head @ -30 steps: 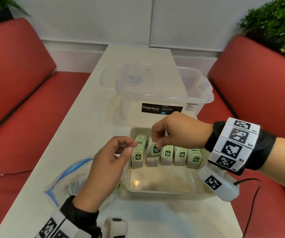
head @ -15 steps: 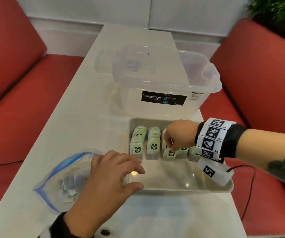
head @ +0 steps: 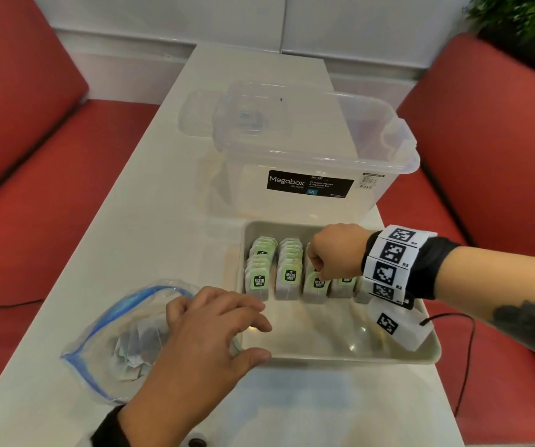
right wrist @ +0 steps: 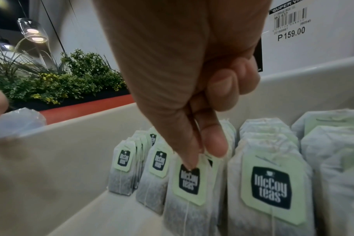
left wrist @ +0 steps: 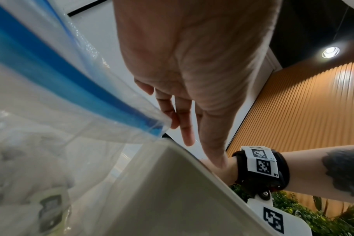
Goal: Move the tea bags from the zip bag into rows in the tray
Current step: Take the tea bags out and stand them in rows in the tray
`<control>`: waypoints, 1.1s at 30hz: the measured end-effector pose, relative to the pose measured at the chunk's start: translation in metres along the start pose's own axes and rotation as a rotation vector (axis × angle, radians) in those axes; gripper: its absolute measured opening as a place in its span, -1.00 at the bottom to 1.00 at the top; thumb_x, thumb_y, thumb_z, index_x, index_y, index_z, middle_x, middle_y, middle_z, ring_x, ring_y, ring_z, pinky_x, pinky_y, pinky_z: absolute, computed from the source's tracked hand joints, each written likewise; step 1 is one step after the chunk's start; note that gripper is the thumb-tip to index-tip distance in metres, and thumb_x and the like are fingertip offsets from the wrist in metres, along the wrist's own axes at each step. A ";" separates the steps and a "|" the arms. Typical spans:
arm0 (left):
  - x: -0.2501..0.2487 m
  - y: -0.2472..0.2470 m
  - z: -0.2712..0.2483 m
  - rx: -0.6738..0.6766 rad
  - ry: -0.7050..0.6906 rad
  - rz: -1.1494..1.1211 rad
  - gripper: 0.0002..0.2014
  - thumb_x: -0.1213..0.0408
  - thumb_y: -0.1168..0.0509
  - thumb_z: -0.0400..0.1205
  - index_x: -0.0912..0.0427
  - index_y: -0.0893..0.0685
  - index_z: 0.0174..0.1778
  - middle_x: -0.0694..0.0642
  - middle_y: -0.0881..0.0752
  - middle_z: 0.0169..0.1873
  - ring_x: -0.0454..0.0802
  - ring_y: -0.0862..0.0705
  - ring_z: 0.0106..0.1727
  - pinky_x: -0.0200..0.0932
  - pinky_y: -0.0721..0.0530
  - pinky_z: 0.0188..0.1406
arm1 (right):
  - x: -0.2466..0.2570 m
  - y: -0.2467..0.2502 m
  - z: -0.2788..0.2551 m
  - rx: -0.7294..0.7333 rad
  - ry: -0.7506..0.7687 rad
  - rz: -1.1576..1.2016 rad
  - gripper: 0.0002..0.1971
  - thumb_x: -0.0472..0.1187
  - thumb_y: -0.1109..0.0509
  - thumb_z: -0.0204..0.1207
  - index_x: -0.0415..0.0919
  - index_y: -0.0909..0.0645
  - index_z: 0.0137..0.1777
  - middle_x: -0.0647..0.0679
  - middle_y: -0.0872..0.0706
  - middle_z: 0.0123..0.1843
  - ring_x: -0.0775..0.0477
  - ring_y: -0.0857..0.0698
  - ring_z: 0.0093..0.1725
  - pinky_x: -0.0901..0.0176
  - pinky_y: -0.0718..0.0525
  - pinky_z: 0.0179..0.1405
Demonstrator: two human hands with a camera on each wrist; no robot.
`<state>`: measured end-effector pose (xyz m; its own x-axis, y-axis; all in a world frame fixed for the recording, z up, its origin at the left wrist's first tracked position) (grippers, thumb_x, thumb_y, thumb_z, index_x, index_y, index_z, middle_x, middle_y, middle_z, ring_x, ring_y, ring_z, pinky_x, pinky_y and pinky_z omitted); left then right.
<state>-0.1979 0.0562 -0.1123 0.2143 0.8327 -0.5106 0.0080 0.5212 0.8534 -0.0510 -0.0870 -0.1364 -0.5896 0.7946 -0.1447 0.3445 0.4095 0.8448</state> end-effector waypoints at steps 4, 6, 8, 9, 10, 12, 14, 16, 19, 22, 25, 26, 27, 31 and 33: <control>0.005 0.007 -0.001 -0.031 0.039 -0.080 -0.62 -0.34 -0.23 0.26 -0.40 -0.54 -0.03 -0.62 -0.52 0.04 -0.51 -0.35 0.16 -0.25 -0.06 -0.01 | -0.003 0.003 -0.001 -0.027 -0.023 0.021 -0.91 -0.13 -0.40 0.45 -0.08 -0.68 -0.09 -0.01 -0.69 -0.17 -0.04 -0.60 -0.21 0.31 -0.36 -0.47; 0.009 0.017 -0.003 -0.090 0.047 -0.114 -0.68 -0.32 -0.21 0.29 -0.42 -0.55 -0.07 -0.59 -0.51 0.10 -0.51 -0.37 0.19 -0.23 -0.13 0.05 | -0.005 0.007 -0.002 -0.057 -0.035 0.032 -0.89 -0.12 -0.41 0.46 -0.09 -0.69 -0.06 -0.03 -0.70 -0.14 -0.04 -0.59 -0.21 0.32 -0.34 -0.49; 0.012 0.033 -0.007 -0.187 0.063 -0.125 -0.83 -0.22 -0.23 0.35 -0.39 -0.58 -0.19 -0.53 -0.59 0.02 -0.46 -0.44 0.14 -0.15 -0.24 0.10 | -0.006 0.015 -0.006 -0.099 -0.036 0.047 -0.88 -0.10 -0.42 0.45 -0.06 -0.67 -0.05 0.00 -0.68 -0.15 -0.04 -0.60 -0.19 0.32 -0.32 -0.49; 0.016 0.043 -0.011 -0.251 0.081 -0.124 -0.93 -0.12 -0.26 0.36 -0.34 -0.59 -0.28 -0.49 -0.63 -0.04 -0.42 -0.47 0.10 -0.06 -0.31 0.10 | -0.005 0.019 -0.009 -0.127 -0.033 0.059 -0.89 -0.09 -0.42 0.45 -0.04 -0.66 -0.06 0.03 -0.65 -0.19 -0.04 -0.60 -0.18 0.31 -0.32 -0.49; 0.020 0.054 -0.015 -0.326 0.106 -0.114 -0.95 0.01 -0.29 0.36 -0.30 -0.57 -0.37 -0.46 -0.64 -0.07 -0.36 -0.50 0.07 0.03 -0.38 0.07 | -0.004 0.026 -0.013 -0.162 -0.030 0.077 -0.90 -0.08 -0.42 0.44 -0.02 -0.64 -0.08 0.06 -0.62 -0.23 -0.04 -0.60 -0.17 0.30 -0.31 -0.49; 0.033 0.076 -0.029 -0.463 0.186 -0.062 -0.75 0.25 -0.32 0.32 -0.27 -0.51 -0.48 -0.39 -0.63 -0.04 -0.16 -0.51 0.09 0.14 -0.45 0.04 | 0.002 0.042 -0.024 -0.253 -0.017 0.125 -0.93 -0.06 -0.41 0.42 0.03 -0.61 -0.12 0.15 -0.54 -0.32 -0.02 -0.59 -0.19 0.29 -0.33 -0.46; 0.054 0.088 -0.044 -0.528 0.304 0.014 -0.61 0.41 -0.39 0.32 -0.27 -0.50 -0.48 -0.25 -0.63 0.04 0.04 -0.49 0.18 0.06 -0.37 0.10 | 0.017 0.058 -0.037 -0.332 0.023 0.177 -0.93 -0.01 -0.41 0.42 0.07 -0.58 -0.17 0.18 -0.50 -0.36 0.02 -0.57 -0.21 0.24 -0.42 -0.39; 0.080 0.086 -0.058 -0.488 0.422 0.067 -0.59 0.50 -0.49 0.32 -0.21 -0.61 -0.40 -0.04 -0.63 0.18 0.21 -0.46 0.30 -0.06 -0.24 0.20 | 0.041 0.071 -0.051 -0.375 0.076 0.242 -0.90 0.03 -0.41 0.43 0.11 -0.54 -0.21 0.18 -0.51 -0.37 0.03 -0.56 -0.23 0.15 -0.52 -0.27; 0.105 0.069 -0.072 -0.352 0.519 0.102 -0.65 0.34 -0.50 0.40 -0.16 -0.72 0.01 0.15 -0.53 0.37 0.24 -0.41 0.40 -0.08 -0.23 0.32 | 0.086 0.085 -0.071 -0.433 0.157 0.362 -0.91 0.02 -0.40 0.45 0.11 -0.54 -0.22 0.19 -0.53 -0.40 0.09 -0.52 -0.30 0.19 -0.47 -0.29; 0.110 0.055 -0.080 -0.292 0.521 0.079 -0.51 0.34 -0.44 0.44 -0.10 -0.63 0.28 0.11 -0.55 0.37 0.18 -0.49 0.32 -0.02 -0.45 0.18 | 0.138 0.086 -0.082 -0.450 0.257 0.514 -0.95 -0.04 -0.37 0.49 0.06 -0.65 -0.12 0.15 -0.65 -0.32 0.11 -0.57 -0.27 0.25 -0.45 -0.31; 0.104 0.050 -0.082 -0.293 0.479 0.079 -0.36 0.55 -0.37 0.38 -0.04 -0.58 0.37 0.03 -0.54 0.38 0.12 -0.47 0.31 -0.21 -0.36 0.09 | 0.188 0.071 -0.077 -0.424 0.354 0.584 -0.79 -0.18 -0.27 0.55 0.00 -0.71 0.07 0.06 -0.78 -0.03 0.00 -0.69 -0.02 0.18 -0.54 -0.02; 0.102 0.049 -0.083 -0.296 0.471 0.081 -0.33 0.60 -0.35 0.36 -0.02 -0.57 0.38 0.02 -0.54 0.38 0.12 -0.45 0.31 -0.23 -0.35 0.08 | 0.203 0.063 -0.072 -0.396 0.380 0.568 -0.74 -0.23 -0.24 0.56 -0.05 -0.70 0.14 0.01 -0.77 0.08 -0.04 -0.68 0.07 0.15 -0.53 0.05; 0.099 0.049 -0.082 -0.302 0.457 0.082 -0.30 0.64 -0.33 0.33 0.00 -0.57 0.38 0.02 -0.54 0.38 0.13 -0.45 0.31 -0.22 -0.35 0.06 | 0.217 0.055 -0.065 -0.360 0.397 0.532 -0.70 -0.29 -0.21 0.56 -0.11 -0.68 0.20 -0.05 -0.75 0.14 -0.09 -0.67 0.12 0.13 -0.51 0.07; 0.097 0.048 -0.085 -0.319 0.425 0.066 -0.25 0.72 -0.30 0.28 0.10 -0.55 0.40 0.07 -0.54 0.38 0.18 -0.44 0.31 -0.21 -0.35 0.06 | 0.254 0.033 -0.038 -0.267 0.397 0.296 -0.71 -0.35 -0.17 0.59 -0.26 -0.63 0.22 -0.23 -0.64 0.12 -0.24 -0.65 0.09 0.07 -0.44 -0.15; 0.095 0.049 -0.085 -0.329 0.416 0.049 -0.24 0.71 -0.30 0.29 0.11 -0.52 0.42 0.06 -0.52 0.40 0.13 -0.40 0.33 -0.24 -0.34 0.10 | 0.263 0.027 -0.029 -0.243 0.366 0.229 -0.72 -0.34 -0.17 0.60 -0.28 -0.60 0.23 -0.24 -0.60 0.16 -0.26 -0.65 0.11 0.05 -0.45 -0.15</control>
<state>-0.2605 0.1773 -0.1279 -0.1989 0.8269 -0.5261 -0.3130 0.4551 0.8336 -0.2173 0.1200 -0.1363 -0.7517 0.6246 0.2118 0.3402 0.0920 0.9358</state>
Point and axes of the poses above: each hand's wrist, its own z-axis towards the middle knuckle, its own y-axis out of the back of the hand, x = y × z, the point moved 8 cm from there along z, towards the middle knuckle
